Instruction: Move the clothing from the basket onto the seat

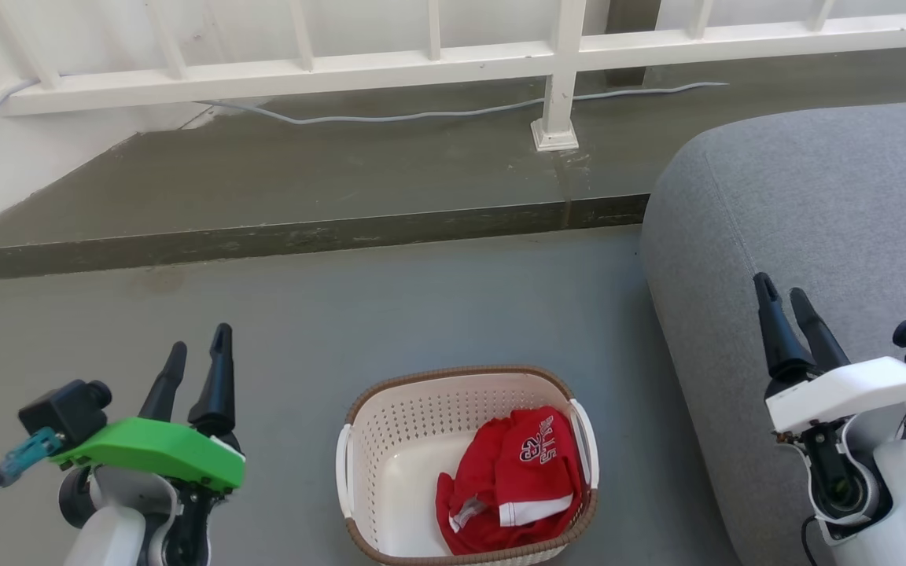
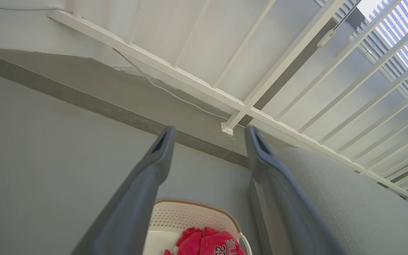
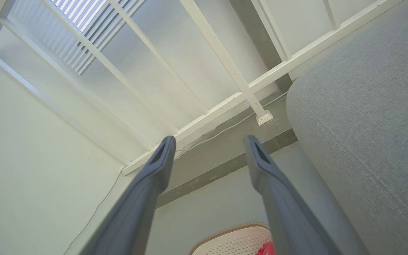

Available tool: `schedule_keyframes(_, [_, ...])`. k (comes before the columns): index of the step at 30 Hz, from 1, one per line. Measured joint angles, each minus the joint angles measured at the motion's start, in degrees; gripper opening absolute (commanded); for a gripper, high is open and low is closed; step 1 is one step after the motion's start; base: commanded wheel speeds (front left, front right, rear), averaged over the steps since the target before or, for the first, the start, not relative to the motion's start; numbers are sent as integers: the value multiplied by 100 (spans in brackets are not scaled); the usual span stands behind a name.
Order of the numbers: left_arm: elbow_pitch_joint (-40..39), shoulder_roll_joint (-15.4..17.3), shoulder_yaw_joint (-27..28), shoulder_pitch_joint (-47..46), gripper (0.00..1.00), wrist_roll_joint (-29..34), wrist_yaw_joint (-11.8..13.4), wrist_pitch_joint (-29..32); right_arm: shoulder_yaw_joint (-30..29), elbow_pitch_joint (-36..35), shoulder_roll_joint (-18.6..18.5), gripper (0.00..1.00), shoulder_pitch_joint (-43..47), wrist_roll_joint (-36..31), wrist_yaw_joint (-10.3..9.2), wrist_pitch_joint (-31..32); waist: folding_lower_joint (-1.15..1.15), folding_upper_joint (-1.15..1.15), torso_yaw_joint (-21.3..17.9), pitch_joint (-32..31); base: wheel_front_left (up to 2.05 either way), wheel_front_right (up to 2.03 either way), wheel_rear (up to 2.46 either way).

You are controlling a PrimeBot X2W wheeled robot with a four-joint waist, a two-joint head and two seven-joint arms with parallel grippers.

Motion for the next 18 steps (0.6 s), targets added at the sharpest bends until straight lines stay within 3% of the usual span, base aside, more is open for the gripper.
schedule_keyframes(18, [44,32,-512,-94,100,1429,312,-389,541,175,-94,100,-2,-1489,-247,-359,0,0,43,-17,0,0,0])
